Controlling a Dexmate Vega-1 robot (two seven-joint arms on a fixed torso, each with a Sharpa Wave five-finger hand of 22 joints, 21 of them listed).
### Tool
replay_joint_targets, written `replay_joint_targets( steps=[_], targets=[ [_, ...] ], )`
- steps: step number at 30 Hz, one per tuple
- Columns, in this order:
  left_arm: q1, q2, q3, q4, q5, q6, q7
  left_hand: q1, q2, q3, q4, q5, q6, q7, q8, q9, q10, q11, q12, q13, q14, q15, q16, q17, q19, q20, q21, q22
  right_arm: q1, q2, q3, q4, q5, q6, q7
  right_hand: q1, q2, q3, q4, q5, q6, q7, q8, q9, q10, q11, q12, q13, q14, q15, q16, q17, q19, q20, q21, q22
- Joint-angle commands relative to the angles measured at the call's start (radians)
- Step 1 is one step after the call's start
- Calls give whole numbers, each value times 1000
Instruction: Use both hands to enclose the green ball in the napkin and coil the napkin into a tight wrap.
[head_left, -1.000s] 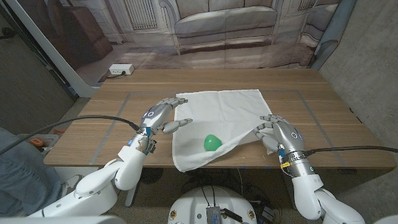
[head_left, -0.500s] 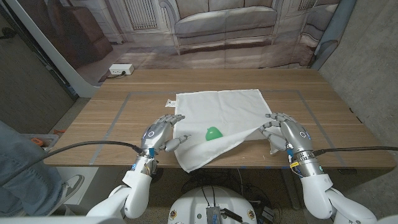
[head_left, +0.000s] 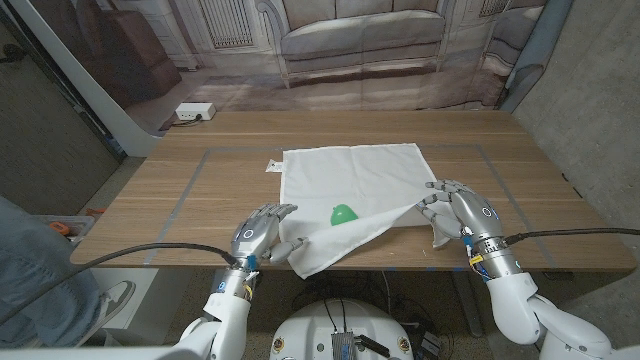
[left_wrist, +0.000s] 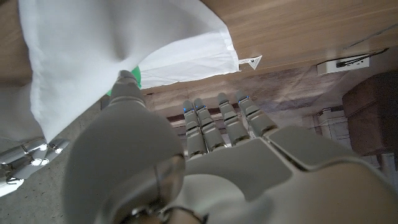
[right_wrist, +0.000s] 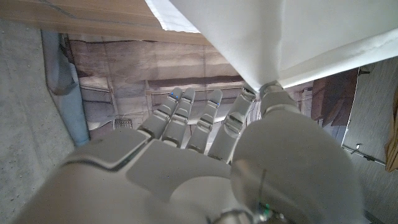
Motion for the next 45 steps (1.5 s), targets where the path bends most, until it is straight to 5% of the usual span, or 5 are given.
replay_joint_targets(
  steps=[1, 26, 45],
  targets=[
    [-12, 28, 35, 10, 8, -5, -4, 0, -10, -9, -2, 6, -5, 1, 0, 0, 10, -9, 0, 3, 15, -75, 3, 2, 6, 3, 5, 0, 11, 2, 13, 5, 11, 30, 47, 2, 7, 7, 0, -4, 9, 3, 6, 2, 3, -1, 1, 4, 2, 1, 1, 4, 3, 8, 0, 2],
    [-7, 70, 30, -50, -66, -9, -90, -40, -26, -33, 15, 19, 6, 9, 2, 1, 12, 7, -4, 4, 19, -63, 3, 6, 2, 6, 3, 1, 3, 8, 51, 28, 15, 89, 69, 0, 9, 11, -2, -19, 13, 3, 6, 1, 8, -3, 2, 5, 4, 4, 2, 5, 2, 13, -1, 2],
    [-72, 57, 73, -5, -19, -22, -103, -42, -32, -43, 16, 39, 55, -5, 17, 0, 58, -16, 6, 4, 56, -77, 11, 5, 20, 0, 8, 1, 0, 29, 64, 48, 40, 125, 71, 0, 10, 15, -3, -29, 15, 3, 5, 0, 12, -4, 3, 5, 6, 3, 2, 5, 0, 22, -2, 2]
  ],
)
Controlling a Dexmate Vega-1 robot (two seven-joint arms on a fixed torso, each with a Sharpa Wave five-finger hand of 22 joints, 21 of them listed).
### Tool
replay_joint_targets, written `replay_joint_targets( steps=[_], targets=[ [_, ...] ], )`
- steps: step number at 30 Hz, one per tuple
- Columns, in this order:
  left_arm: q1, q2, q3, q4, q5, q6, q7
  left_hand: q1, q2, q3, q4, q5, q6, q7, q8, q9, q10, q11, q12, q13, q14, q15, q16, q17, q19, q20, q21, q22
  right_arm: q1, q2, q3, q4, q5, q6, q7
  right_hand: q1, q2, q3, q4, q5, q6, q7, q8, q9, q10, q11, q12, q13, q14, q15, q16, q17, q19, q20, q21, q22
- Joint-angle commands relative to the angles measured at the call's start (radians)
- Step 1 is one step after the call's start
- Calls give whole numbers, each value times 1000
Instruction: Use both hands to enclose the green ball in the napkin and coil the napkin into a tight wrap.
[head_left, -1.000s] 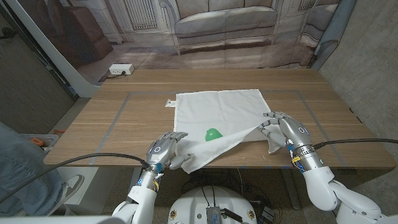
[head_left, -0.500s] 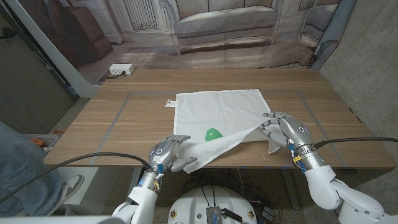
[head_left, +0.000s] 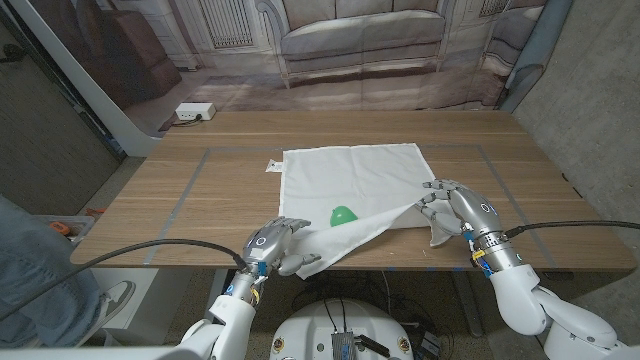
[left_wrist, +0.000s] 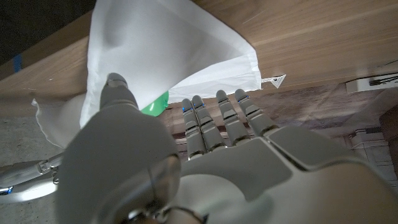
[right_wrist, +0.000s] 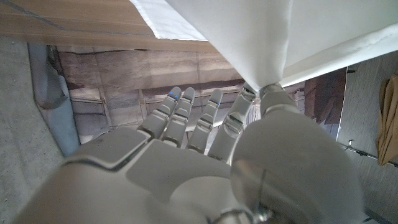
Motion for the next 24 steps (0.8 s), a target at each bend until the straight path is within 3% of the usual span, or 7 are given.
replay_joint_targets(
  steps=[1, 12, 18, 21, 24],
  targets=[
    [-37, -8, 21, 26, 14, -15, -13, 14, -3, -4, -7, 10, 17, 1, 9, 0, 14, -9, 6, 2, 16, -79, 11, 2, 10, 0, 9, 1, -8, 13, 13, 9, 14, 20, -2, 0, 10, 5, 0, -6, 10, -3, 5, 0, 8, 1, 2, 5, 6, 3, 2, 5, 2, 5, -2, 3],
    [-74, -25, 46, 52, 5, -39, -34, 32, 0, -3, -14, 25, 72, -8, 24, -1, 71, -22, 15, 1, 51, -97, 16, 1, 23, -5, 11, 1, -22, 14, 31, 12, 22, 33, 8, -1, 11, 7, 0, -11, 11, -3, 5, 0, 8, 0, 1, 5, 8, 4, 3, 5, 2, 7, -2, 3],
    [-107, -68, 72, 102, 2, -71, 5, 65, 9, 1, -27, 41, 200, -31, 59, -4, 176, -35, 25, 0, 114, -119, 23, -1, 42, -16, 14, 0, -50, 14, 57, -4, 23, 19, 18, -1, 11, 8, -1, -13, 12, -3, 4, 0, 9, 1, 1, 5, 8, 3, 2, 5, 2, 7, -2, 3],
    [-122, -94, 89, 132, 25, -76, 50, 115, 35, 20, -45, 46, 300, -51, 80, -7, 266, -38, 28, -2, 165, -139, 24, -2, 65, -31, 18, 0, -64, 14, 70, -10, 20, 15, 22, -1, 11, 9, -1, -15, 12, -3, 4, 0, 8, 0, 1, 5, 8, 3, 2, 5, 2, 8, -2, 3],
    [-123, -115, 88, 150, 21, -85, 96, 159, 62, 41, -61, 44, 349, -66, 83, -9, 309, -38, 21, -2, 207, -149, 25, -2, 80, -31, 20, 1, -69, 19, 77, -8, 21, 28, 18, -1, 11, 9, -1, -16, 12, -3, 4, -1, 9, -1, 1, 5, 7, 3, 2, 5, 2, 8, -3, 3]
  ],
)
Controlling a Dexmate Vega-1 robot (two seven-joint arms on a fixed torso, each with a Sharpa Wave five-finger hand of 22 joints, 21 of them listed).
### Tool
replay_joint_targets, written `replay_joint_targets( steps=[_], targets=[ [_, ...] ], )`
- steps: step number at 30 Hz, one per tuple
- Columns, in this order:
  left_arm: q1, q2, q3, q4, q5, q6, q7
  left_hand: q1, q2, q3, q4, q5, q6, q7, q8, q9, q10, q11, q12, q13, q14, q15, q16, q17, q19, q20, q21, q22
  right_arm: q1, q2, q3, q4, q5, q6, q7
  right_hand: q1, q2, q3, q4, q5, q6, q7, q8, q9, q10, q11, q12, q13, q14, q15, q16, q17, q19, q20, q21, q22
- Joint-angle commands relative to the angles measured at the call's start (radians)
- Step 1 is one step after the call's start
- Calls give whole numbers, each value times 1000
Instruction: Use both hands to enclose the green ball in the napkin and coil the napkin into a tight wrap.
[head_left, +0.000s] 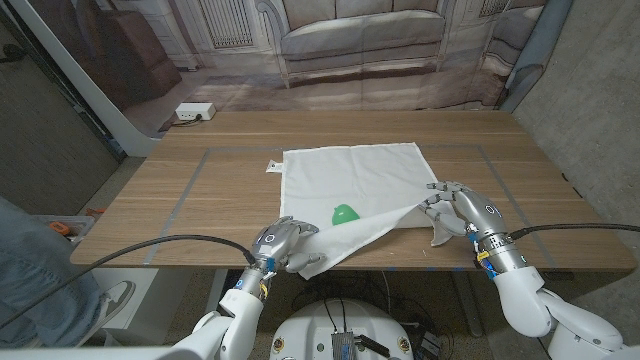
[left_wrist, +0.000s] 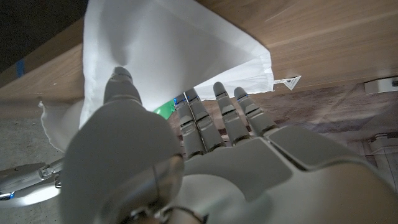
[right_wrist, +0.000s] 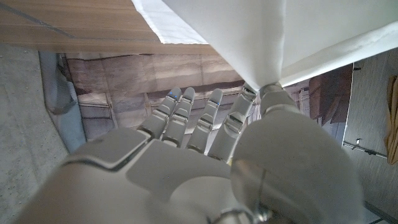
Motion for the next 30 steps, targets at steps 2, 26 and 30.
replay_joint_targets(
  steps=[2, 26, 30],
  targets=[
    [-38, -81, 29, 83, 12, -39, 139, 71, 53, 36, -26, 3, 79, -14, 9, 0, 72, -2, -4, 2, 61, -138, 6, 2, 26, 7, 7, 1, -36, 8, 37, -6, -2, 20, -2, -1, 11, 10, -2, -5, 6, 3, 4, 1, 9, 0, 1, 5, 10, -1, 3, 5, 3, 7, -3, 3],
    [-130, -76, -22, 39, -94, -87, 41, 132, 166, 121, -26, -108, 373, 47, 79, 2, 207, 0, -31, 6, 138, -134, -18, 4, 52, 13, 8, 4, 32, 33, 13, 11, 26, 27, 74, -3, 13, 14, -2, -15, 5, 2, 2, 0, 11, -2, 1, 5, 17, -13, 5, 5, 2, 1, -3, 3],
    [-188, -73, -4, 51, -75, -116, 9, 123, 167, 123, -20, -114, 380, 52, 80, 1, 208, 0, -33, 6, 137, -132, -20, 3, 51, 15, 7, 4, 56, 31, 7, 16, 55, 39, 98, -4, 13, 15, -2, -17, 4, 2, 1, 0, 10, -1, 1, 5, 17, -10, 5, 5, 0, 3, -4, 3]
  ],
)
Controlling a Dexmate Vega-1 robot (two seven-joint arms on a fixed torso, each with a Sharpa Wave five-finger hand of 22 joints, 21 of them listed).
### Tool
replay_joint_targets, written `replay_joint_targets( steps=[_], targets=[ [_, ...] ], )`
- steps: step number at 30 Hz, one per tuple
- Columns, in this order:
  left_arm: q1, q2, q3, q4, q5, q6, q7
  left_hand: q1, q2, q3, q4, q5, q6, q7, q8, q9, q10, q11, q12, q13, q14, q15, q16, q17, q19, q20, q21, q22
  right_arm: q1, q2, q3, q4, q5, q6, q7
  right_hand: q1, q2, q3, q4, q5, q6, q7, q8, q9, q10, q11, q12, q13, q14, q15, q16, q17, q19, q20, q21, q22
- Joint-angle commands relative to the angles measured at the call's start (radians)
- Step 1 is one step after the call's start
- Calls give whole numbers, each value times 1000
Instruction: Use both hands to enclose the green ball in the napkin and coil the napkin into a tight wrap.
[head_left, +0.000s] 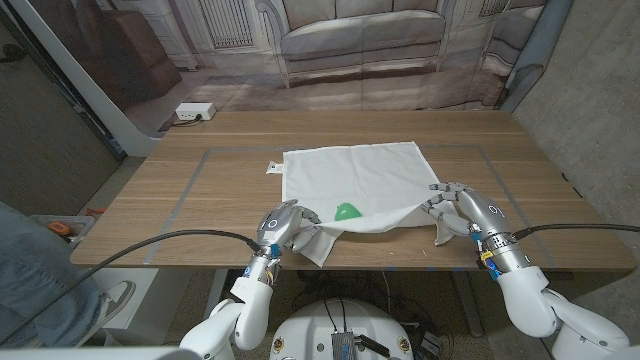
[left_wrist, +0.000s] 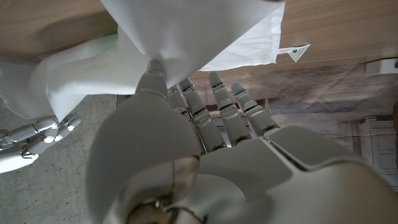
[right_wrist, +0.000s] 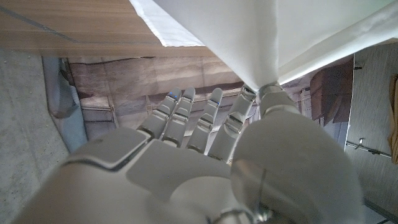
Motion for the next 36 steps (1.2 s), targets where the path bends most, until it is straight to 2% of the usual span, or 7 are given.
replay_joint_targets(
  steps=[1, 6, 13, 18, 25, 28, 36],
  targets=[
    [-119, -3, 5, 4, -20, -55, -94, -11, 11, 2, 12, -5, 36, 34, -1, 4, 6, 4, -3, 3, 6, -123, -2, 3, 1, 8, 6, 2, 62, 4, -21, 14, 50, 20, 55, 1, 7, 6, -2, -2, 4, 2, 1, 4, 1, 0, 0, 5, 8, -1, 5, 5, -1, 4, -4, 3],
    [-164, -3, 7, 9, -27, -85, -131, -24, 9, 1, 19, -10, 55, 43, 3, 3, 10, 5, -3, 3, 3, -121, -4, 2, -2, 9, 4, 2, 86, 6, -23, -2, 83, 5, 93, 1, 8, 8, -3, -7, 5, 3, 0, 4, 2, 1, 0, 5, 13, 10, 6, 5, -2, 14, -5, 3],
    [-210, -17, 0, 28, -74, -131, -166, -42, 13, 2, 32, -13, 66, 53, 3, 2, 13, 5, -5, 3, 1, -119, -5, 2, -7, 8, 2, 2, 140, 15, -28, -12, 143, -6, 144, 3, 7, 25, -11, -34, 4, 3, -5, 4, 0, 6, -2, 6, 45, 79, 9, 4, 67, 143, 17, 2],
    [-216, -28, -15, 37, -124, -157, -171, -52, 19, 4, 40, -14, 65, 59, 0, 2, 11, 6, -7, 2, -3, -116, -6, 2, -12, 8, 0, 2, 173, 16, -45, -21, 127, -29, 146, 6, 7, 30, -13, -39, 3, 3, -6, 5, 4, 8, -2, 6, 36, 70, 3, 4, 73, 151, 17, 2],
    [-199, -39, -48, 48, -202, -182, -151, -82, 51, 24, 74, -18, 52, 94, -18, 2, -2, 26, -12, 2, -5, -100, -6, 2, -16, 12, 0, 3, 237, 18, -83, -24, 109, -68, 164, 2, 7, 38, -11, -47, 4, 4, -8, 5, 5, 7, -2, 7, 4, 18, -4, 6, 27, 102, -4, 2],
    [-188, -44, -68, 52, -247, -199, -140, -92, 62, 41, 89, -17, 49, 103, -25, 2, -6, 43, -11, 2, -6, -88, -6, 2, -15, 24, 1, 4, 263, 19, -93, -23, 128, -88, 186, -4, 5, 40, -9, -50, 4, 3, -9, 6, 3, 7, -3, 7, 9, 32, 1, 6, 48, 145, 3, 2],
    [-176, -64, -108, 69, -343, -232, -110, -99, 64, 64, 104, -14, 51, 113, -32, 3, -11, 64, -11, 2, -7, -76, -7, 1, -15, 44, 2, 4, 336, 15, -128, -27, 140, -162, 222, -6, 4, 46, -10, -54, 0, 3, -12, 6, 6, 9, -2, 7, 16, 41, 2, 6, 75, 162, 10, 2]
  ],
)
